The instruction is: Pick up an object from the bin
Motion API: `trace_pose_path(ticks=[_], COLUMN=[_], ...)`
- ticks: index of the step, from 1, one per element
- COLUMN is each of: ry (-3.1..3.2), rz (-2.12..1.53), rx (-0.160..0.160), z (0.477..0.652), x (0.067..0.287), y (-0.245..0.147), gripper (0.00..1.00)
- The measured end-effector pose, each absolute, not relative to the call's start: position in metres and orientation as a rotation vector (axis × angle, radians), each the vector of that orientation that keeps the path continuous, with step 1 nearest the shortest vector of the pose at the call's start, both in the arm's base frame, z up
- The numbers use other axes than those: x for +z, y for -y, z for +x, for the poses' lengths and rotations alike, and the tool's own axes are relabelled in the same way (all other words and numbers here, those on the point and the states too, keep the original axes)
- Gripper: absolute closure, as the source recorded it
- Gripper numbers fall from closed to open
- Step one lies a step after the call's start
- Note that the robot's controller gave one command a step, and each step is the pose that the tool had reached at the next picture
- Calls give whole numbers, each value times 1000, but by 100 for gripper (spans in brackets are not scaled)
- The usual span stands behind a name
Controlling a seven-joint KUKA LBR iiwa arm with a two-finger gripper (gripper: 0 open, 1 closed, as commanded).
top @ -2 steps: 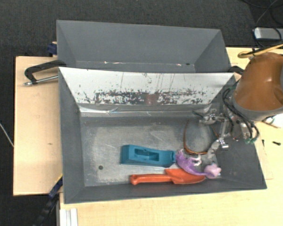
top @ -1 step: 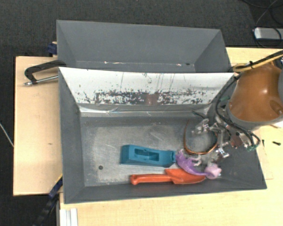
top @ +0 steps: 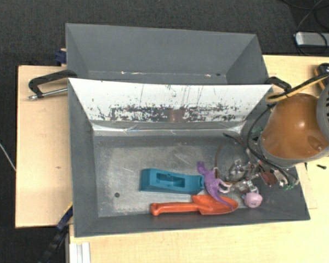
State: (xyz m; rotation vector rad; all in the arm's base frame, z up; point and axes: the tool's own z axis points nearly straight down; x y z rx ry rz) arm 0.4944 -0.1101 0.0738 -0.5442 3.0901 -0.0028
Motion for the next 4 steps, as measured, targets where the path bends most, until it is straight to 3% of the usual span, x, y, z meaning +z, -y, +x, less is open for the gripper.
trace_pose_path(ticks=[1, 2, 3, 4], ry=[-3090, -3091, -3091, -3039], rz=[-544, -537, -537, -804], rx=[-3, -1, -1, 3], z=[494, 501, 501, 503], x=[74, 191, 191, 215], y=[110, 104, 104, 97], gripper=[100, 100, 100, 100])
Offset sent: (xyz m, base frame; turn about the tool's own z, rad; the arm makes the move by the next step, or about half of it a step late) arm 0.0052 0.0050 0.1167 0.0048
